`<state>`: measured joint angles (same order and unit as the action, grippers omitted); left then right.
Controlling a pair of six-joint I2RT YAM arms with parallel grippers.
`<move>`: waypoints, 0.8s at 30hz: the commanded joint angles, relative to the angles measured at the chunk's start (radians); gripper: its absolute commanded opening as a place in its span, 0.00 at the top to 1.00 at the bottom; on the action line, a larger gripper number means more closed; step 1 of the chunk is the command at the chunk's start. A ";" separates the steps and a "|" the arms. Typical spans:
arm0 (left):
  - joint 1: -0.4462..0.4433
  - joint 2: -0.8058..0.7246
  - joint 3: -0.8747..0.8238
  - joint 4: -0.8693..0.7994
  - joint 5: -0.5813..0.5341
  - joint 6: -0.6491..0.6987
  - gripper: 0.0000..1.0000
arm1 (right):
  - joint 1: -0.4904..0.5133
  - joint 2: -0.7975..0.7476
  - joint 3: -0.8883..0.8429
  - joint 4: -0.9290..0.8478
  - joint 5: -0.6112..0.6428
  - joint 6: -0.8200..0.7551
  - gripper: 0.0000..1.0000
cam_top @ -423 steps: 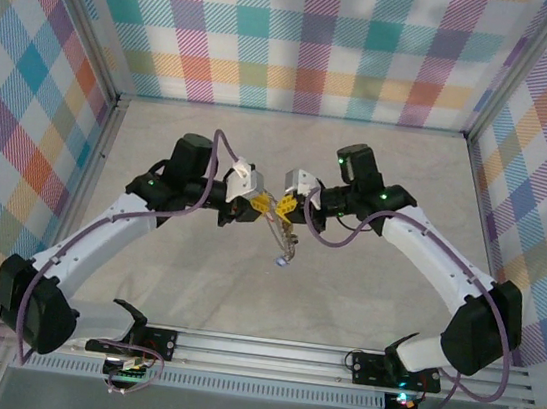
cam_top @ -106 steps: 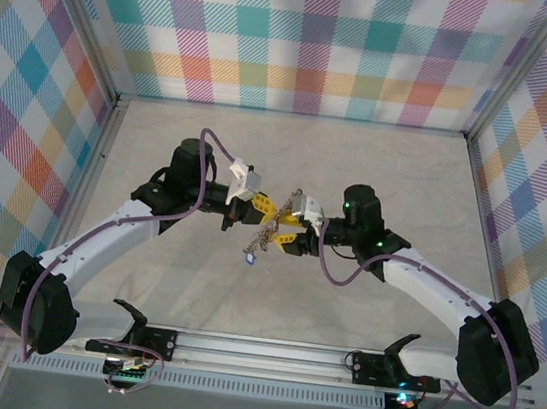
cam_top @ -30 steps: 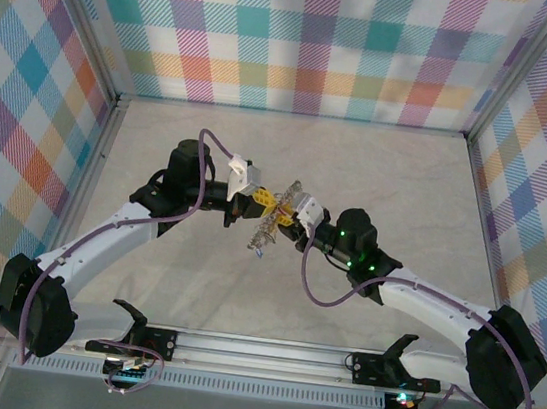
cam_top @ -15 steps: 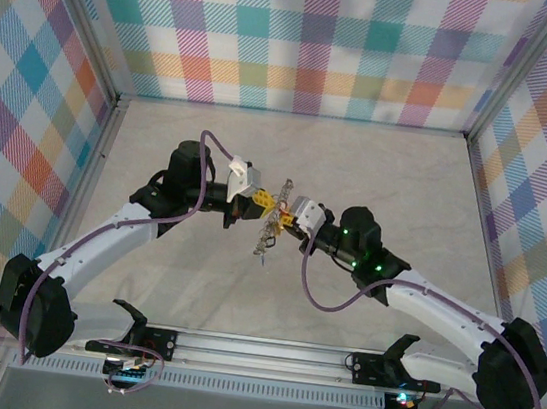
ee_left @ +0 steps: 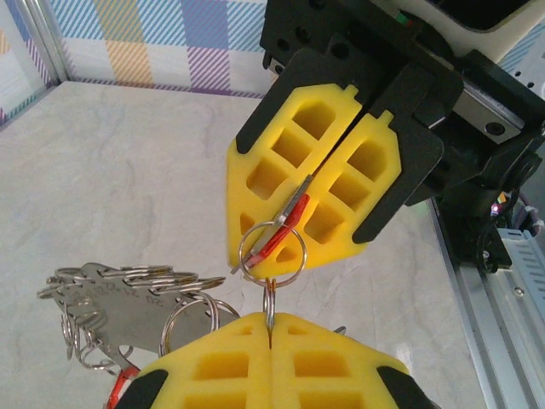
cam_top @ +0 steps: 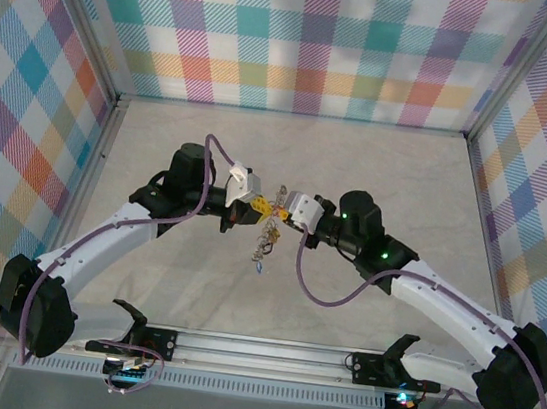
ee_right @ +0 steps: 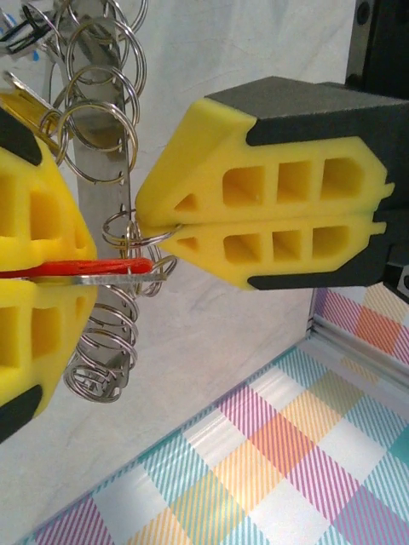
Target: Put the keys on the keyring
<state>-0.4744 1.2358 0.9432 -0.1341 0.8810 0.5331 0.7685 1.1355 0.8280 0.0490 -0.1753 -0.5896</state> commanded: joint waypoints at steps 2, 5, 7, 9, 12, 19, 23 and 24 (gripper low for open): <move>0.011 -0.019 0.015 -0.033 0.026 0.044 1.00 | -0.009 0.021 0.100 -0.150 -0.054 -0.120 1.00; 0.011 -0.015 0.013 -0.045 0.023 0.051 1.00 | -0.009 0.051 0.160 -0.232 -0.082 -0.190 1.00; 0.011 -0.013 0.010 -0.046 0.025 0.054 1.00 | -0.008 0.074 0.207 -0.294 -0.085 -0.238 1.00; 0.011 -0.015 -0.001 -0.036 0.024 0.057 1.00 | -0.009 0.093 0.264 -0.389 -0.082 -0.321 1.00; 0.011 -0.026 -0.035 0.006 0.004 0.044 1.00 | -0.009 0.108 0.321 -0.490 -0.028 -0.456 1.00; 0.014 -0.029 -0.086 0.076 -0.058 -0.013 0.99 | -0.009 0.167 0.410 -0.640 0.233 -0.848 1.00; 0.016 -0.024 -0.098 0.106 -0.082 -0.056 0.80 | -0.009 0.201 0.413 -0.578 0.349 -1.051 1.00; 0.017 -0.027 -0.104 0.120 -0.091 -0.071 0.77 | -0.009 0.212 0.421 -0.563 0.373 -1.082 1.00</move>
<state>-0.4686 1.2171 0.8627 -0.0624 0.8207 0.5087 0.7662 1.3315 1.2045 -0.5320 0.0666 -1.4532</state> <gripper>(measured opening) 0.209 0.063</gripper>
